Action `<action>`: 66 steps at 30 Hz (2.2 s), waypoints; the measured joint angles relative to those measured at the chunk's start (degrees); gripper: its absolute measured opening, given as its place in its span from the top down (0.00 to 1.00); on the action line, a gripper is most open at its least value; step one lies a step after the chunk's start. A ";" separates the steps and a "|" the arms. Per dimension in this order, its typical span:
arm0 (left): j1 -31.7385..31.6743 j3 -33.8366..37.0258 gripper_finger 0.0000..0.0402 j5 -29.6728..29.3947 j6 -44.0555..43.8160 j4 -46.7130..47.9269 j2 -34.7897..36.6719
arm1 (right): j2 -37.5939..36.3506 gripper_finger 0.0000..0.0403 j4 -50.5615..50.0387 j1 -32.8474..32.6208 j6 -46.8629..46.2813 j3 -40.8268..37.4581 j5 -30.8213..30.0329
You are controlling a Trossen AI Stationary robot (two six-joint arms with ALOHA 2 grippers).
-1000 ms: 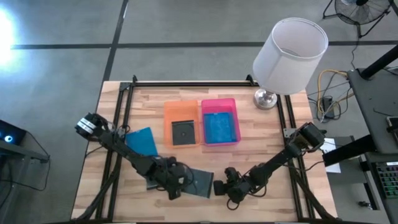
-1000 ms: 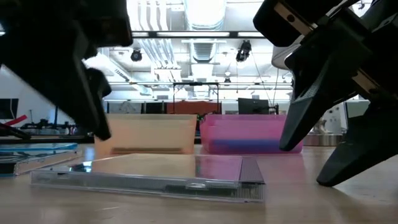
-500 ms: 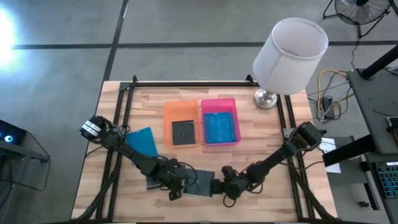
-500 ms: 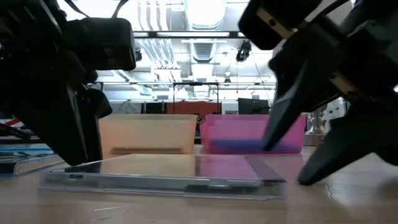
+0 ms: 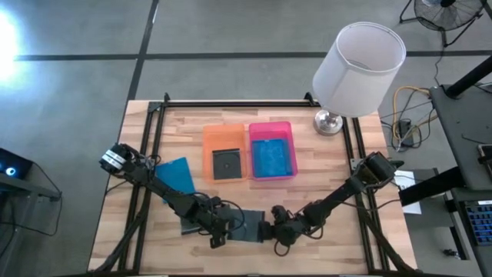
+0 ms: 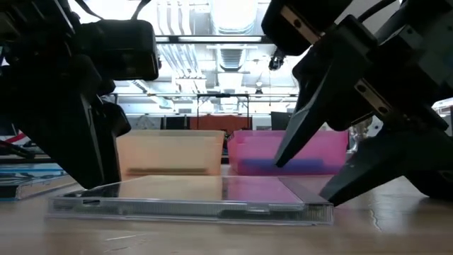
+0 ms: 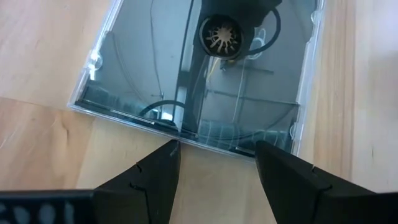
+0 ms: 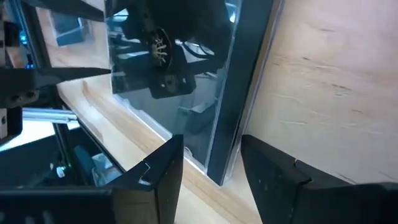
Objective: Pick & place jewel cases by type
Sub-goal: Put the bottom black cd case into the orange bin
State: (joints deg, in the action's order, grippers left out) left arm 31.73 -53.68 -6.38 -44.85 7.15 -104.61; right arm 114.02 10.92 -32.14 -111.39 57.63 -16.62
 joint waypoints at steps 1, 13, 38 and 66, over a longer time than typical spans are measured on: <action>0.00 0.02 0.51 0.05 0.04 -0.10 -0.06 | -0.47 0.60 0.04 0.00 1.43 -0.06 -0.42; -0.26 0.26 0.51 0.55 -0.01 -1.08 -0.42 | -5.48 0.60 1.33 -0.02 10.73 0.93 -3.27; -0.47 0.12 0.51 0.48 -1.38 -2.74 -0.41 | -5.67 0.60 2.38 2.90 24.83 8.15 -5.67; -0.78 2.16 0.51 -7.25 -0.65 0.27 9.25 | -5.06 0.60 10.45 3.87 35.10 7.67 -4.09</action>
State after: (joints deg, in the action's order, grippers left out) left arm 30.95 -51.53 -13.63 -45.50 7.42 -95.36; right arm 108.97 21.36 -28.27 -76.29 65.30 -20.71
